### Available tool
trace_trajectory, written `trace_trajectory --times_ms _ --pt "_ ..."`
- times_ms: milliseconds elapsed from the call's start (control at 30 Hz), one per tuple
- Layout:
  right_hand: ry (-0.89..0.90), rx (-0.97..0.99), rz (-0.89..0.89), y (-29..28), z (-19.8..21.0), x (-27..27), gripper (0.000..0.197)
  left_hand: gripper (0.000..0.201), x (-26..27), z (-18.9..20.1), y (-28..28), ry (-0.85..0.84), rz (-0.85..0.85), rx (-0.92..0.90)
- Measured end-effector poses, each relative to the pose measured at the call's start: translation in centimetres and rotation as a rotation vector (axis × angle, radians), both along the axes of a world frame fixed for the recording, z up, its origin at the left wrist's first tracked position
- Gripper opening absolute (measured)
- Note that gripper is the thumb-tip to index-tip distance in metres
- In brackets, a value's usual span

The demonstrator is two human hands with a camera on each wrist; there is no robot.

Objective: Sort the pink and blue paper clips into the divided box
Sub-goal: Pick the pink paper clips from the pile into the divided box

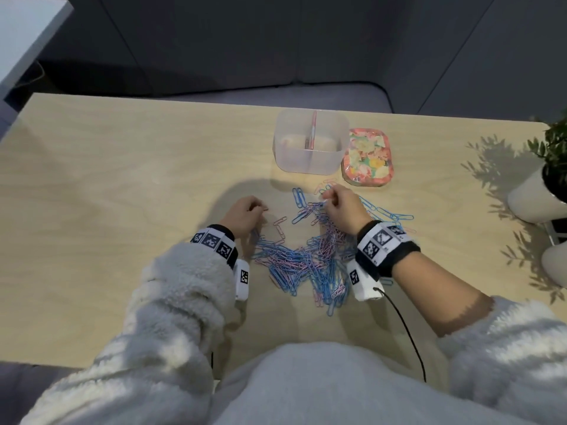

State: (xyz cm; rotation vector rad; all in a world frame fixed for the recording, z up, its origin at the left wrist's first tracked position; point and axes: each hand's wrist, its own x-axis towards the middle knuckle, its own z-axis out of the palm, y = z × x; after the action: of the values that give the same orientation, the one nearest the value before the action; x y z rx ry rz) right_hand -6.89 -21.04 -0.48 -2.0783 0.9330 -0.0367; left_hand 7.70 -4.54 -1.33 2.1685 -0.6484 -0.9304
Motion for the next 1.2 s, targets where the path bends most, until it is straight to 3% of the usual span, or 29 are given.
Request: trace_trajectory --times_ms 133,167,233,333,433,567,633,733,900,1000,1067,1167,1200 --pt "-0.047 0.427 -0.253 -0.7 1.1 1.5 0.025 0.033 -0.2 0.3 -0.8 0.215 0.175 -0.062" --pt "-0.040 0.454 -0.244 -0.6 1.3 1.9 0.025 0.036 -0.3 0.3 -0.9 0.243 0.174 -0.076" --pt "0.003 0.248 -0.005 -0.4 1.0 2.4 0.020 0.040 -0.6 0.2 -1.1 0.187 0.094 -0.072" --pt "0.120 -0.153 0.352 -0.2 0.6 2.4 0.019 0.032 -1.2 -0.1 -1.3 -0.055 -0.060 0.013" --pt "0.198 -0.368 0.479 -0.1 0.3 2.5 0.022 0.028 -1.6 -0.5 -1.3 -0.136 -0.097 0.071" --pt "0.211 -0.363 0.487 -0.5 -0.2 2.5 0.014 0.023 -2.0 -0.8 -1.4 -0.292 -0.181 0.166" --pt "0.148 -0.262 0.401 -0.8 -0.4 2.3 0.010 0.015 -2.1 -0.9 -1.6 -0.378 -0.243 0.193" --pt "-0.029 -0.034 0.161 -1.5 -0.4 1.9 0.008 0.012 -2.1 -0.8 -1.8 -0.363 -0.269 0.185" --pt "-0.212 0.591 -0.121 -1.8 0.3 0.4 0.019 0.013 -1.3 -0.7 -1.3 -0.254 -0.222 0.103" --pt "-0.185 0.739 -0.258 -1.5 0.3 0.4 0.027 0.015 -0.6 -0.4 -1.0 -0.055 -0.106 -0.040" --pt "-0.141 0.613 -0.198 -1.0 0.2 0.5 0.024 0.014 -0.3 -0.3 -0.9 0.022 -0.078 -0.080" --pt "0.031 0.022 0.234 -0.5 0.2 0.5 0.006 0.010 -0.2 -0.3 -1.0 0.120 -0.044 -0.072" --pt "0.115 -0.146 0.346 -0.4 0.2 0.5 0.017 0.012 -0.2 -0.3 -1.0 0.148 -0.027 -0.075"
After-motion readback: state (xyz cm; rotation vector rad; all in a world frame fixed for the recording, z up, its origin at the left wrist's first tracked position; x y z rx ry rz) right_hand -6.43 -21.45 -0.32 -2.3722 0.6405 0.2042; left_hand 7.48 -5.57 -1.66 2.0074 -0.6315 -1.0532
